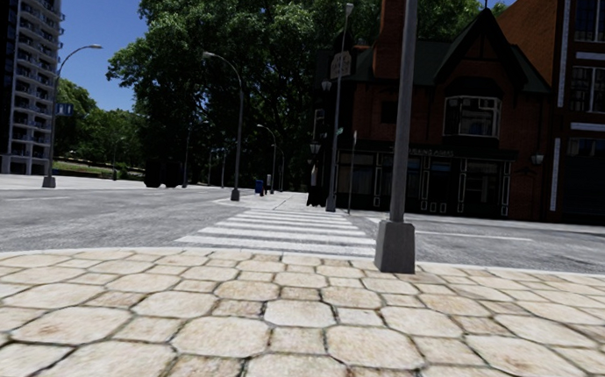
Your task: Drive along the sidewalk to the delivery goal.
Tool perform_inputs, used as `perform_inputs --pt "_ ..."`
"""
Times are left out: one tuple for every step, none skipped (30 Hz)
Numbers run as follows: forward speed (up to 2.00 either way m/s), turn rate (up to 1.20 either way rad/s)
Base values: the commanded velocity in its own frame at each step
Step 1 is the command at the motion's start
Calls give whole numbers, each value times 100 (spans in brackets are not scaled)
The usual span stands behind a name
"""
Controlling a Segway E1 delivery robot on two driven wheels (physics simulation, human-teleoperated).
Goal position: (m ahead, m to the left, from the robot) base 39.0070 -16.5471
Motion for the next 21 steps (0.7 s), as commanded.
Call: perform_inputs --pt "200 0" --pt "200 0" --pt "200 0" --pt "200 0" --pt "200 0" --pt "200 0" --pt "200 0" --pt "200 0" --pt "200 0" --pt "200 0" --pt "200 0" --pt "200 0" --pt "200 0" --pt "200 0" --pt "200 0" --pt "200 0" --pt "200 0" --pt "200 0" --pt "200 0" --pt "200 0" --pt "200 0"
